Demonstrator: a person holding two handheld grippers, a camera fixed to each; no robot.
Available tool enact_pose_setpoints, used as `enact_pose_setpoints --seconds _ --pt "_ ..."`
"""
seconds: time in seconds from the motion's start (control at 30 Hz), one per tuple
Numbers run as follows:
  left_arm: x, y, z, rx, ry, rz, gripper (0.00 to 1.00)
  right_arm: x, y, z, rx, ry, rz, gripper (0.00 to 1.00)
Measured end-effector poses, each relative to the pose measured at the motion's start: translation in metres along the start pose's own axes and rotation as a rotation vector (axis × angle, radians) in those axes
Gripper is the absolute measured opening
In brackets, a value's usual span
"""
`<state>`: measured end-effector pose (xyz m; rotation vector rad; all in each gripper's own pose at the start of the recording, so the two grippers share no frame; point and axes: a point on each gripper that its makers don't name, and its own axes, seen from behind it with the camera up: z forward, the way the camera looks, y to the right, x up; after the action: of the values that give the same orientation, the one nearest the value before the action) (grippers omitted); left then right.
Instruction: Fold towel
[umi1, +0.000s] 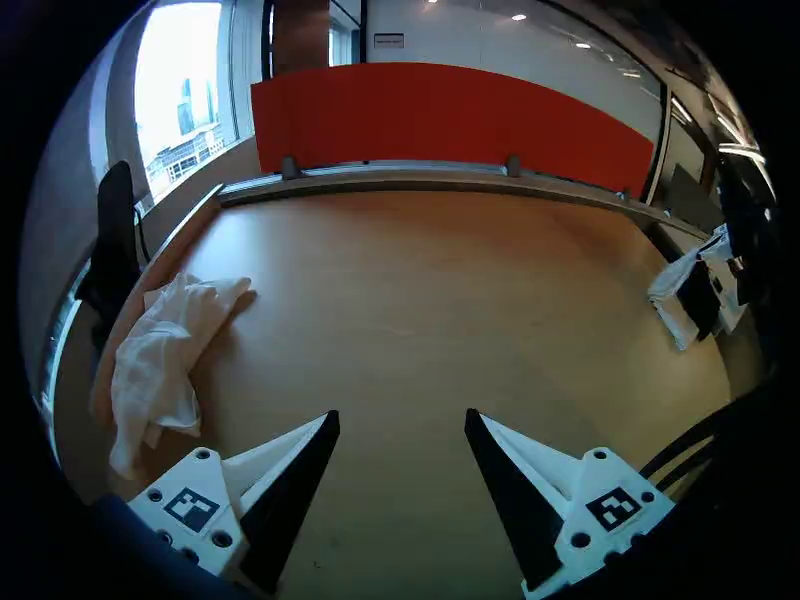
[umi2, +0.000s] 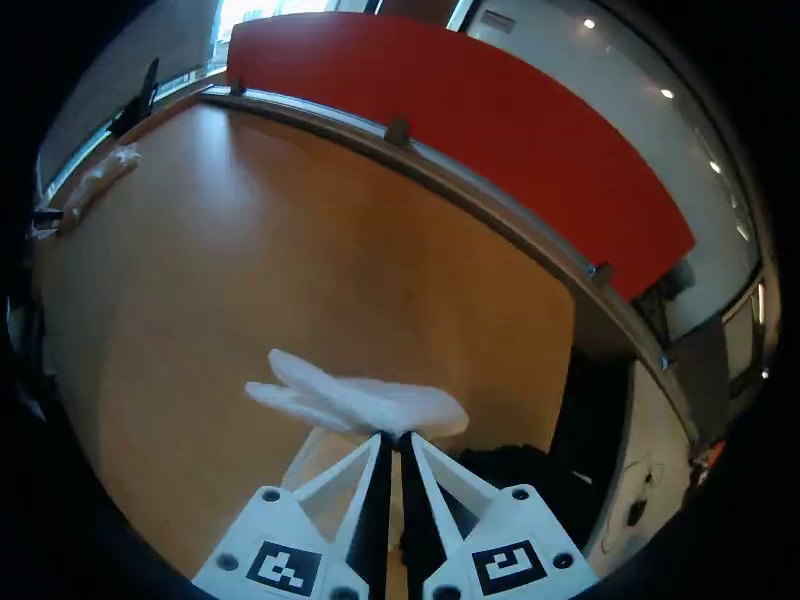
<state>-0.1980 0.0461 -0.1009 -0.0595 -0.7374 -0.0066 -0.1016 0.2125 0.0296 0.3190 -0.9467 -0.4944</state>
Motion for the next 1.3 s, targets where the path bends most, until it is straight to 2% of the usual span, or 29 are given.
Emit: enact_pose_setpoints --seconds 0.2,0.37,1.3 --pt "-0.002 0.005 0.0 -0.004 -0.004 0.01 0.93 -0.044 0.001 0.002 -0.005 -0.05 0.045 0.06" --pt "-0.004 0.007 -0.001 -0.004 -0.006 0.018 0.93 -0.069 -0.001 0.006 -0.002 -0.077 0.08 0.06" --pt "-0.01 0.007 -0.003 0.02 -0.022 0.056 0.93 -0.157 -0.015 0.03 0.015 -0.214 0.204 0.06"
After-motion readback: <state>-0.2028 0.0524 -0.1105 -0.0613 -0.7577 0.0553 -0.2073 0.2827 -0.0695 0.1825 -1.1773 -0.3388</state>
